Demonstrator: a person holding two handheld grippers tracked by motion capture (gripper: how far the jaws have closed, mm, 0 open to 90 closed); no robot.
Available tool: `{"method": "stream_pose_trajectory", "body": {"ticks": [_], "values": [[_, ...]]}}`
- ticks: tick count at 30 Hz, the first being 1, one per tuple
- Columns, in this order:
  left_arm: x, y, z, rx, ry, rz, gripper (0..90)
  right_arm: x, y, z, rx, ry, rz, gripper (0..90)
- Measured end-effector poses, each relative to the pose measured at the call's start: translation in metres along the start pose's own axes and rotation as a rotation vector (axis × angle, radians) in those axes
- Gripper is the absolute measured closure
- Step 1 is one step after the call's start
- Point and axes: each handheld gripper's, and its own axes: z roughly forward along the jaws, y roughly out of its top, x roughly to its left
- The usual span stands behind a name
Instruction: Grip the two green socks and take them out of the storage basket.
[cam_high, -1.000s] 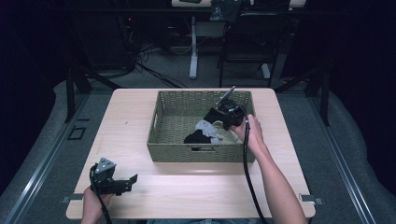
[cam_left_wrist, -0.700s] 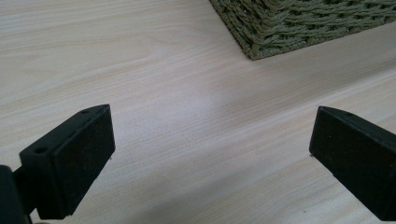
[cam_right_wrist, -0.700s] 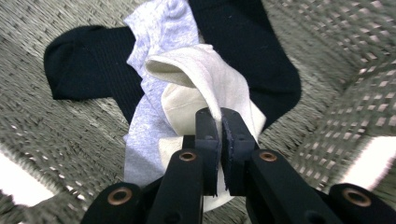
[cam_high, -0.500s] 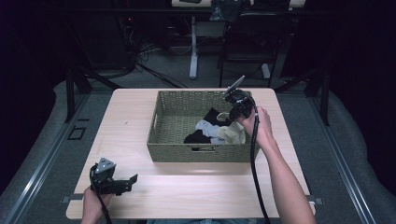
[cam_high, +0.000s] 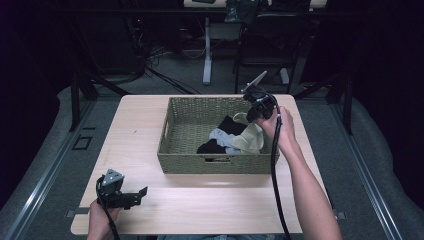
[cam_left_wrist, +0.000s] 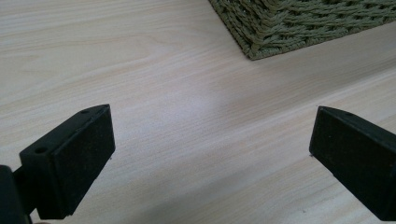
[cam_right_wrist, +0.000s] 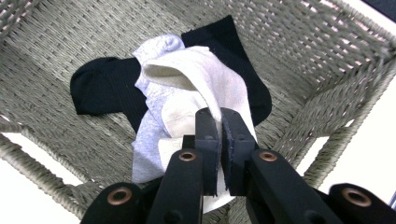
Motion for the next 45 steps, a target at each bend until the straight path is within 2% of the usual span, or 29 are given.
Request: {"method": "stream_pose_trajectory", "body": {"ticks": [13, 26, 37, 45], "values": [[0.0, 0.0, 0.0, -0.002, 0.0, 0.001, 0.3, 0.002, 0.012, -0.025, -0.021, -0.021, -0.012, 86.7], [0.0, 0.0, 0.0, -0.001, 0.0, -0.001, 0.3, 0.002, 0.02, -0.055, -0.063, -0.048, -0.02, 86.8], [0.0, 0.0, 0.0, 0.0, -0.002, 0.001, 0.3, 0.0, 0.016, -0.072, -0.094, -0.07, -0.013, 86.8], [0.0, 0.0, 0.0, -0.001, -0.003, 0.001, 0.3, -0.012, 0.005, -0.087, -0.11, -0.088, 0.01, 86.8]]}}
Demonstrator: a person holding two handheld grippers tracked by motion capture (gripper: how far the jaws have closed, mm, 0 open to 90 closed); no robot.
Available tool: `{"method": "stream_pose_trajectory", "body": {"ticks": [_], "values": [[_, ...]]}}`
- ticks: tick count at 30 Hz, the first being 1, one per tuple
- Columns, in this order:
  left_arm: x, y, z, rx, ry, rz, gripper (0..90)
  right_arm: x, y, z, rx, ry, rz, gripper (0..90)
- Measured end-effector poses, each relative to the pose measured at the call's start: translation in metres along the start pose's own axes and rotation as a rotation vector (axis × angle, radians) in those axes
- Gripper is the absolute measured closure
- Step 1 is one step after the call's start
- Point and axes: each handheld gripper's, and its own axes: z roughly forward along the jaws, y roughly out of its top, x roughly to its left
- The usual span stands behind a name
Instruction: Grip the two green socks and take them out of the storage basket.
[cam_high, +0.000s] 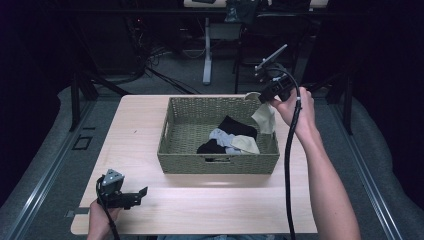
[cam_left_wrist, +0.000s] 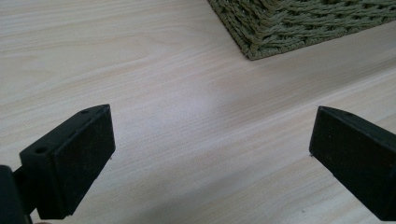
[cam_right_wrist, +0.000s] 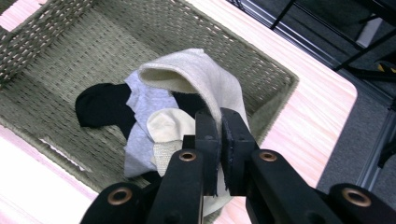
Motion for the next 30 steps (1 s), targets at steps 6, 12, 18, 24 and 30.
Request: {"method": "stream_pose_trajectory", "body": {"ticks": [6, 12, 18, 24, 30], "values": [[0.0, 0.0, 0.0, -0.002, -0.001, 0.003, 0.3, -0.017, -0.013, -0.01, 0.002, -0.023, 0.029, 86.8], [0.0, 0.0, 0.0, -0.002, 0.0, 0.004, 0.3, -0.032, -0.024, -0.017, 0.001, -0.041, 0.061, 86.8], [-0.001, 0.0, 0.0, 0.0, 0.001, 0.003, 0.3, -0.047, -0.038, -0.017, 0.008, -0.055, 0.097, 86.8], [0.0, 0.0, 0.0, 0.0, 0.001, 0.003, 0.3, -0.064, -0.054, -0.006, 0.046, -0.061, 0.144, 86.9], [-0.001, 0.0, 0.001, 0.0, 0.002, 0.004, 0.3, -0.079, -0.071, 0.011, 0.085, -0.059, 0.187, 86.8]]}}
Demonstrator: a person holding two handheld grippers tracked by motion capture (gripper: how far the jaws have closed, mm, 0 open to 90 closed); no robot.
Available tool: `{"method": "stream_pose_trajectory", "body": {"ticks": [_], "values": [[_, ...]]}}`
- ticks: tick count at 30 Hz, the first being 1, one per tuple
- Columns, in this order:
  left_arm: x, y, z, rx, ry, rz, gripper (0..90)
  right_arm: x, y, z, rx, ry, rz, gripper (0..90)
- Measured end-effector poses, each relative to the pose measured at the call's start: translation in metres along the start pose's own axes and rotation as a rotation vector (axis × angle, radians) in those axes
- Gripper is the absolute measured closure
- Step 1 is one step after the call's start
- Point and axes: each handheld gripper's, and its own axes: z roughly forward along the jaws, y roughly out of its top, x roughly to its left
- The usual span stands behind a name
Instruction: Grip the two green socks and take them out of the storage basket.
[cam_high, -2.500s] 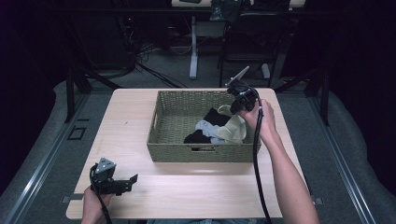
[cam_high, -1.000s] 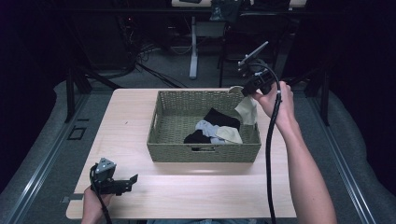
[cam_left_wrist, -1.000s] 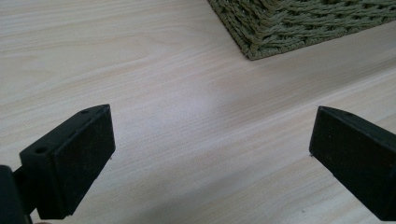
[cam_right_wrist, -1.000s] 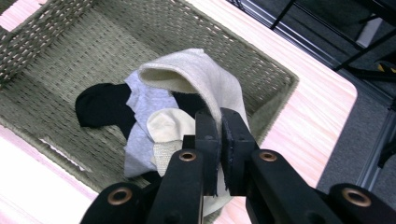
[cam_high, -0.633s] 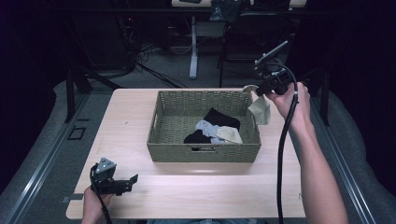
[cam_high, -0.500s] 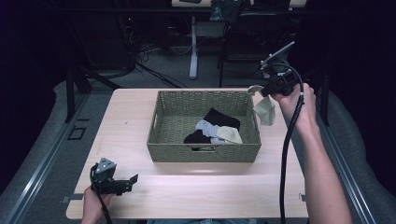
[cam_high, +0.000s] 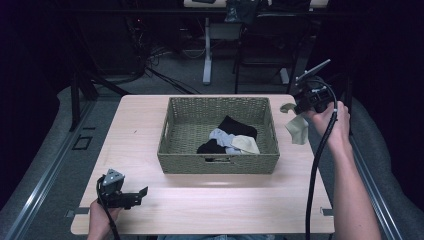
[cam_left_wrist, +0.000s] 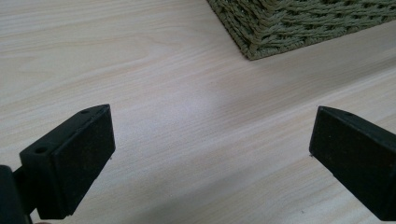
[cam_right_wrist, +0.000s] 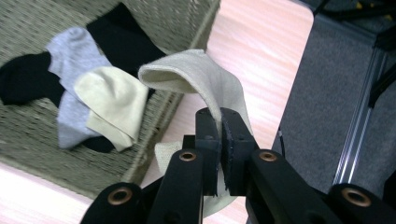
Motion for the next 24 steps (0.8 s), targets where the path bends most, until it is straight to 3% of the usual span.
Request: {"method": "stream_pose_trajectory", "body": {"ticks": [5, 7, 20, 24], "values": [[0.0, 0.0, 0.0, 0.0, 0.001, 0.001, 0.3, -0.009, -0.014, 0.023, 0.029, 0.008, 0.031, 86.9], [0.0, 0.0, 0.0, 0.0, 0.001, 0.0, 0.3, -0.01, -0.015, 0.026, 0.032, 0.015, 0.038, 86.9], [0.0, 0.0, 0.0, -0.001, -0.001, 0.0, 0.3, -0.014, -0.044, 0.094, 0.136, 0.064, 0.08, 86.8], [0.0, 0.0, 0.0, -0.001, 0.0, 0.0, 0.3, -0.014, -0.049, 0.106, 0.162, 0.063, 0.083, 86.7]]}}
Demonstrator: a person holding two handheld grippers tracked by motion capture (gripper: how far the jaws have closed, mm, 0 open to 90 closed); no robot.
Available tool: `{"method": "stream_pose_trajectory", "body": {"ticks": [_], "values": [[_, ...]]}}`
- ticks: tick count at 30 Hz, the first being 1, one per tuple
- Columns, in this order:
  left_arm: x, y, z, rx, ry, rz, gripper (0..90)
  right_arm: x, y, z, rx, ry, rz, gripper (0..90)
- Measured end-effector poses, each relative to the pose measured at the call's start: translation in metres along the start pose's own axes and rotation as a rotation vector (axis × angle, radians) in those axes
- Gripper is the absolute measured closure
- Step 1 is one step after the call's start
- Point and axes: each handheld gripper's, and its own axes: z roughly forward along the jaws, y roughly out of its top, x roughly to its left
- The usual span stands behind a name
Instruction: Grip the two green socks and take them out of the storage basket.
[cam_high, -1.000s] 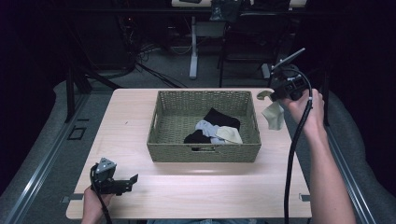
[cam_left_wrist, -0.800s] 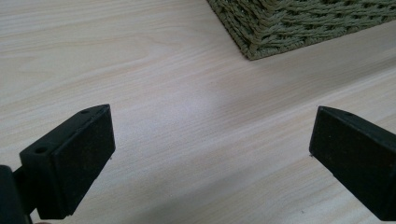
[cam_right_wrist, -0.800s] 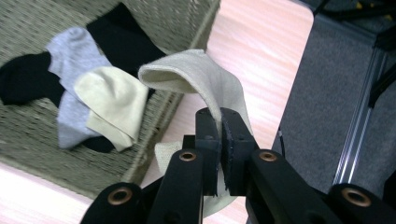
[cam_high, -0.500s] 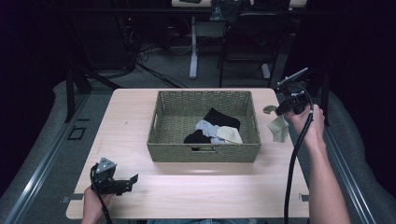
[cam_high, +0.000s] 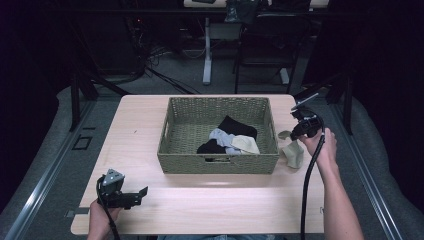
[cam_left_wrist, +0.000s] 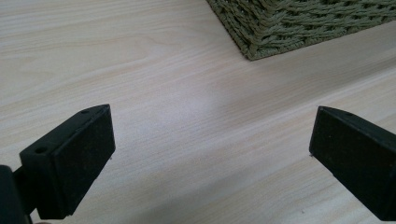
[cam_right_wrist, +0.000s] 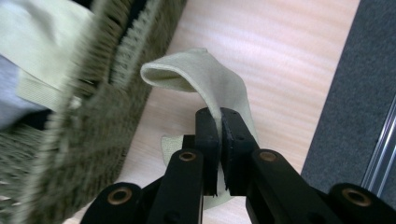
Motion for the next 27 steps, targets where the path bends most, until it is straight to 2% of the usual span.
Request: {"method": "stream_pose_trajectory", "body": {"ticks": [8, 10, 11, 12, 13, 14, 16, 18, 19, 21, 23, 24, 25, 26, 27], "values": [[0.0, 0.0, 0.0, 0.001, 0.002, 0.0, 0.3, -0.008, -0.008, 0.031, 0.046, 0.003, 0.033, 83.3], [0.0, 0.0, 0.0, 0.001, 0.002, 0.001, 0.3, -0.009, -0.01, 0.035, 0.039, 0.003, 0.051, 77.7], [0.0, 0.0, 0.0, 0.001, 0.002, 0.0, 0.3, -0.01, -0.01, 0.033, 0.03, 0.004, 0.054, 71.8], [0.0, 0.0, 0.0, 0.001, 0.002, 0.0, 0.3, -0.01, -0.009, 0.03, 0.036, -0.002, 0.042, 67.5], [0.0, 0.0, 0.0, 0.001, 0.002, 0.0, 0.3, -0.01, -0.009, 0.03, 0.036, -0.002, 0.042, 67.5], [0.0, 0.0, 0.0, 0.001, 0.002, 0.0, 0.3, -0.01, -0.009, 0.027, 0.014, 0.012, 0.051, 63.6], [0.0, 0.0, 0.0, 0.001, 0.001, 0.001, 0.3, -0.009, -0.008, 0.017, -0.011, 0.011, 0.046, 56.1], [0.0, 0.0, 0.0, 0.0, 0.001, 0.001, 0.3, -0.007, -0.006, 0.003, -0.04, 0.009, 0.038, 49.9], [0.0, 0.0, 0.0, 0.0, 0.001, 0.0, 0.3, -0.005, -0.004, -0.01, -0.071, 0.015, 0.022, 43.4], [-0.001, 0.0, 0.0, 0.0, 0.001, 0.0, 0.3, -0.003, -0.003, -0.015, -0.083, 0.013, 0.017, 42.1], [0.0, 0.0, 0.0, -0.001, 0.0, -0.001, 0.3, 0.005, 0.0, -0.037, -0.157, 0.022, -0.02, 34.3], [0.0, 0.0, 0.0, -0.001, 0.0, -0.001, 0.3, 0.005, 0.0, -0.037, -0.157, 0.022, -0.02, 34.3], [0.0, 0.0, 0.0, -0.002, -0.001, 0.0, 0.3, 0.007, 0.002, -0.042, -0.17, 0.026, -0.03, 31.9], [-0.001, 0.0, 0.0, -0.001, 0.0, 0.001, 0.3, 0.016, 0.006, -0.054, -0.187, 0.025, -0.061, 26.7], [-0.001, 0.0, 0.0, -0.001, 0.0, 0.001, 0.3, 0.016, 0.006, -0.054, -0.187, 0.025, -0.061, 26.7]]}}
